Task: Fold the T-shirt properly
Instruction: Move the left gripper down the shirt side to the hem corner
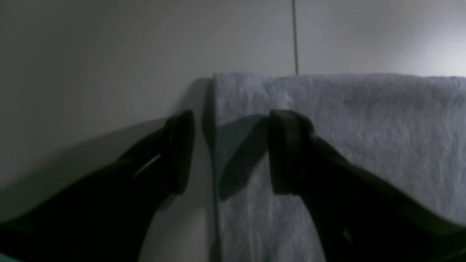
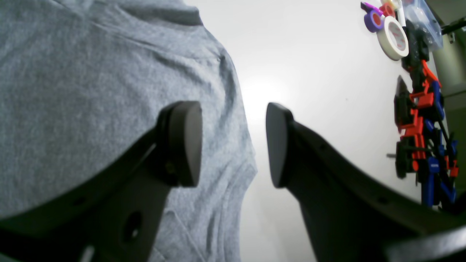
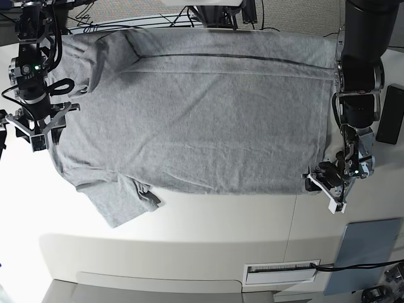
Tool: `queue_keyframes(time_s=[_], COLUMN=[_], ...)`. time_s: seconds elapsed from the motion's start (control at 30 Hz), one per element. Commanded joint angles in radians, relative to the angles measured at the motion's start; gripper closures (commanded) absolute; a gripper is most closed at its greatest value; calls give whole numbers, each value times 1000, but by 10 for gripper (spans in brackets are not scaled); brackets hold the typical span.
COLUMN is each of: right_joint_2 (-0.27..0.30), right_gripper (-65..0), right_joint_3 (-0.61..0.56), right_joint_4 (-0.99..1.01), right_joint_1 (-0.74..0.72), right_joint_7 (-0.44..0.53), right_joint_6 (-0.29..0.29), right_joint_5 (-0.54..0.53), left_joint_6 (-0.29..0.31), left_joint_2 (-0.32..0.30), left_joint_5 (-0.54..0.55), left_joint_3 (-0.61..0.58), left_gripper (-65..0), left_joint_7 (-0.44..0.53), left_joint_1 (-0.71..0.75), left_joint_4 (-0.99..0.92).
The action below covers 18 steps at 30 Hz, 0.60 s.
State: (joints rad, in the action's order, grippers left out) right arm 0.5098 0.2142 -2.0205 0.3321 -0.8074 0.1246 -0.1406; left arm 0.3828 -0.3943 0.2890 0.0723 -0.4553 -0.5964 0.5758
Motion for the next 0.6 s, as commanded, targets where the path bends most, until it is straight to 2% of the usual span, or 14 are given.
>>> queue_keyframes(time_s=[0.0,0.1,0.2,0.3,0.37,0.43,0.53,0.57], right_joint_2=[17,17,17,17,17,17,17,17], right_gripper=[-284,-284,-284,-284,-284,-284,-284,-284], right_joint_3=[10,10,10,10,10,10,10,10], right_joint_4=[-13,-13,-13,-13,-13,-13,-12,-5], right_joint_1=[-8,-8,-9,-8,-9,-8,-10,-17], right_joint_7=[21,23,23,23,24,42,92,103], right_joint_6=[-8,-8,-8,-8,-8,-8,2,24], right_joint_5=[6,6,6,6,6,6,6,6], left_joint_6=[36,113,159,130,104,105,105,105], left_joint_2=[-15,-10,-7,-5,-5,-5,-5,-5], left_joint_5=[3,38,64,63,62,62,62,61], left_joint_3=[2,2,2,2,2,2,2,2], left_gripper=[-330,-311,-275,-220,-130,-10,0,0], left_joint_7=[-6,-35,-38,-38,-38,-38,-38,-38], left_joint_1=[-27,-21,-16,-16,-16,-16,-16,-16], left_joint_4=[13,13,13,13,13,13,13,13])
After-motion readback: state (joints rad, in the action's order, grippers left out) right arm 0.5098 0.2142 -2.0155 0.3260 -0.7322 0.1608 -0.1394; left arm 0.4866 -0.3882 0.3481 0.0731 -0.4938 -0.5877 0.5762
